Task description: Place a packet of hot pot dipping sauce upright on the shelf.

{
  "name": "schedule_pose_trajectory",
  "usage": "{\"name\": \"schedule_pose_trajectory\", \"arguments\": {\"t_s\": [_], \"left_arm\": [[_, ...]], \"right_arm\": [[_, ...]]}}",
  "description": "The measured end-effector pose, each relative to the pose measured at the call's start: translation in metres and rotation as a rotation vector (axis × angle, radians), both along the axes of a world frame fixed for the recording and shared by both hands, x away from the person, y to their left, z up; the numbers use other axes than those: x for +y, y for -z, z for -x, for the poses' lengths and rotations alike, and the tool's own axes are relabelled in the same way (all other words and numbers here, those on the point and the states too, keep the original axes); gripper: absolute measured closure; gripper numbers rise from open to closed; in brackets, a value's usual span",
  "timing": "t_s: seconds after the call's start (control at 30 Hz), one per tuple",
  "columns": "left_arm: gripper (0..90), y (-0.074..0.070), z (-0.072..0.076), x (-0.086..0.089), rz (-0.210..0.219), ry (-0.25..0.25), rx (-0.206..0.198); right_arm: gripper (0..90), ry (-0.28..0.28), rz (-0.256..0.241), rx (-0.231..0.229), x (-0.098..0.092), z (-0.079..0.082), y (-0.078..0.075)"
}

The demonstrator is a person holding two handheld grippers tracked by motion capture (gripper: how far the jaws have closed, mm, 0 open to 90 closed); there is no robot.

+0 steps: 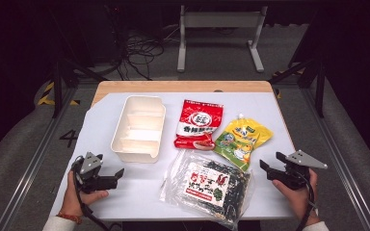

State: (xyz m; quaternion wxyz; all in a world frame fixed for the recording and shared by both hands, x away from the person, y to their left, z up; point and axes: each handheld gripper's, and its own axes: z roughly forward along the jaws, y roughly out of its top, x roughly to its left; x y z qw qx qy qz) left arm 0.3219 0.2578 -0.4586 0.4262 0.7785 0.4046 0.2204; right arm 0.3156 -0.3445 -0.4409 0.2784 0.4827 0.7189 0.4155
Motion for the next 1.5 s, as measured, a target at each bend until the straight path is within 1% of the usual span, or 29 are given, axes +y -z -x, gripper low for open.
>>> {"name": "schedule_pose_trajectory", "arguments": {"t_s": [0.1, 0.17, 0.23, 0.3, 0.33, 0.37, 0.4, 0.43, 0.47, 0.53, 0.57, 0.6, 0.7, 0.73, 0.83, 0.87, 0.97, 1.0, 1.03, 1.07, 1.1, 1.13, 1.17, 1.2, 1.23, 1.3, 1.33, 1.4, 1.5], "left_arm": [[8.3, -0.003, 0.007, 0.004, 0.035, 0.006, -0.013], [10.7, -0.002, 0.012, 0.003, 0.014, 0.026, -0.003], [11.2, -0.003, 0.014, 0.001, -0.008, 0.042, 0.002], [11.7, -0.003, 0.015, 0.0, 0.0, 0.045, 0.003], [12.0, -0.002, 0.018, -0.002, 0.01, 0.063, 0.008], [12.0, -0.002, 0.018, -0.002, 0.01, 0.063, 0.008], [12.3, -0.002, 0.019, -0.003, -0.007, 0.074, 0.005], [12.3, -0.002, 0.019, -0.004, -0.013, 0.076, 0.003], [13.4, -0.002, 0.019, -0.004, -0.041, 0.079, -0.003], [14.8, 0.0, 0.02, -0.006, -0.065, 0.072, -0.005], [14.8, 0.001, 0.019, -0.006, -0.059, 0.074, 0.0], [14.8, 0.002, 0.019, -0.005, -0.064, 0.08, 0.005], [14.8, 0.002, 0.018, -0.005, -0.063, 0.078, 0.001], [14.9, 0.002, 0.018, -0.005, -0.063, 0.078, -0.001], [14.9, 0.003, 0.017, -0.009, -0.076, 0.087, 0.009], [15.0, 0.003, 0.017, -0.01, -0.075, 0.086, 0.014], [15.1, 0.003, 0.017, -0.011, -0.065, 0.092, 0.015], [15.1, 0.002, 0.018, -0.011, -0.066, 0.092, 0.018], [15.1, 0.002, 0.018, -0.012, -0.059, 0.096, 0.019], [15.3, 0.002, 0.018, -0.013, -0.052, 0.102, 0.019], [15.3, 0.002, 0.017, -0.013, -0.052, 0.105, 0.014], [15.4, 0.002, 0.016, -0.014, -0.04, 0.112, 0.012], [15.5, 0.002, 0.016, -0.015, -0.031, 0.115, 0.015], [15.5, 0.002, 0.013, -0.017, -0.028, 0.124, 0.013], [15.7, 0.002, 0.012, -0.019, -0.025, 0.132, 0.019], [15.7, 0.002, 0.009, -0.024, -0.034, 0.146, 0.02], [15.9, 0.003, 0.008, -0.025, -0.04, 0.154, 0.018], [16.2, 0.003, 0.008, -0.028, -0.051, 0.16, 0.016], [16.6, 0.004, 0.006, -0.029, -0.054, 0.154, 0.021]], "right_arm": [[29.1, -0.005, -0.007, 0.01, 0.0, -0.002, 0.0], [28.8, -0.005, -0.015, 0.019, 0.0, -0.004, 0.0], [28.7, -0.035, -0.047, 0.024, -0.001, -0.007, 0.0], [28.6, -0.028, -0.048, 0.026, 0.0, -0.009, 0.0], [28.6, -0.03, -0.061, 0.049, 0.002, -0.016, 0.001], [28.6, -0.03, -0.061, 0.049, 0.002, -0.016, 0.001], [27.6, -0.032, -0.042, 0.078, 0.006, -0.024, 0.004], [27.6, -0.032, -0.042, 0.078, 0.006, -0.024, 0.004], [27.4, -0.033, -0.045, 0.086, 0.006, -0.027, 0.005], [25.4, -0.02, -0.043, 0.112, 0.007, -0.035, 0.008], [24.4, -0.005, -0.065, 0.146, 0.006, -0.043, 0.011], [24.4, -0.005, -0.065, 0.146, 0.006, -0.043, 0.011], [21.1, 0.013, -0.077, 0.208, 0.01, -0.054, 0.012], [21.7, 0.021, -0.094, 0.207, 0.011, -0.056, 0.012], [21.0, 0.019, -0.201, 0.199, 0.007, -0.062, 0.009], [21.3, 0.016, -0.222, 0.201, 0.007, -0.063, 0.008], [21.6, 0.028, -0.217, 0.188, 0.009, -0.066, 0.004], [20.8, 0.032, -0.235, 0.196, 0.011, -0.069, 0.004], [19.9, 0.028, -0.247, 0.205, 0.013, -0.07, 0.005], [18.7, 0.001, -0.223, 0.261, 0.024, -0.078, 0.01], [18.7, 0.001, -0.223, 0.261, 0.024, -0.078, 0.01], [13.8, -0.007, -0.211, 0.285, 0.028, -0.081, 0.012], [13.3, -0.015, -0.21, 0.273, 0.033, -0.083, 0.013], [14.4, -0.016, -0.197, 0.274, 0.034, -0.084, 0.013], [19.7, -0.012, -0.182, 0.268, 0.035, -0.087, 0.013], [33.6, 0.006, -0.194, 0.269, 0.034, -0.089, 0.013], [45.1, 0.006, -0.212, 0.27, 0.03, -0.09, 0.013], [56.6, -0.017, -0.234, 0.276, 0.029, -0.092, 0.014], [70.1, -0.048, -0.181, 0.26, 0.034, -0.095, 0.012]]}}
